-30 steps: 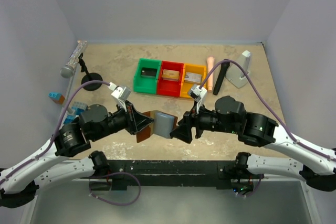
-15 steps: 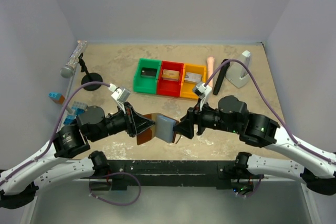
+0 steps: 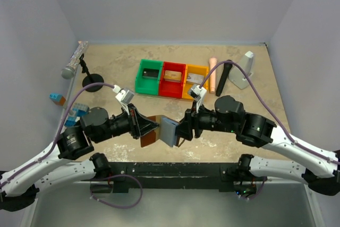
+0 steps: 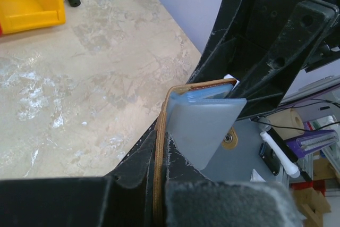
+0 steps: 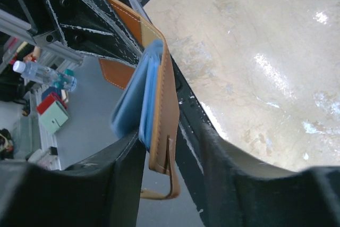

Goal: Take the credit cards out of the card holder
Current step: Remove the credit card from the card holder.

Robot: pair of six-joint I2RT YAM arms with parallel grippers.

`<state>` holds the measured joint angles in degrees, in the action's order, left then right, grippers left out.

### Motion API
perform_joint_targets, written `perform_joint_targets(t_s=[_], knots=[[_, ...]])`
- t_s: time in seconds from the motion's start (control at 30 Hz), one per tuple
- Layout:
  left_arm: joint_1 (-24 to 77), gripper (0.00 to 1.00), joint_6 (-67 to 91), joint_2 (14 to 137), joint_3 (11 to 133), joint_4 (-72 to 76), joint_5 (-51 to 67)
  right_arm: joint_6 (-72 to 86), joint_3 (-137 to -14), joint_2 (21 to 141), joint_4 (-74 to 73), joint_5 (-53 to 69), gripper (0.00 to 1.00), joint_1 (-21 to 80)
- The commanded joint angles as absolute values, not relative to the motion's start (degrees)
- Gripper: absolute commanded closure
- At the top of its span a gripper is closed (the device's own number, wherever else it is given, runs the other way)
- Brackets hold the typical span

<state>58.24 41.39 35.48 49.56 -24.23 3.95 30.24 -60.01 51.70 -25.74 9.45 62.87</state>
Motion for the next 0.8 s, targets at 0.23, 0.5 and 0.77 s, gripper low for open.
perform_joint_targets(t_s=[0.23, 0.5, 0.77], knots=[[58.2, 0.50, 41.7, 34.5, 45.1, -14.3, 4.4, 30.9, -61.4, 52.3, -26.1, 9.5, 1.00, 62.6], [58.2, 0.24, 42.6, 35.9, 38.8, -4.5, 6.5, 35.6, -69.3, 58.2, -42.9, -6.6, 1.00, 62.8], [58.4, 0.20, 43.6, 41.6, 35.5, 3.5, 5.9, 39.9, -77.1, 65.8, -56.4, -20.6, 1.00, 64.5]])
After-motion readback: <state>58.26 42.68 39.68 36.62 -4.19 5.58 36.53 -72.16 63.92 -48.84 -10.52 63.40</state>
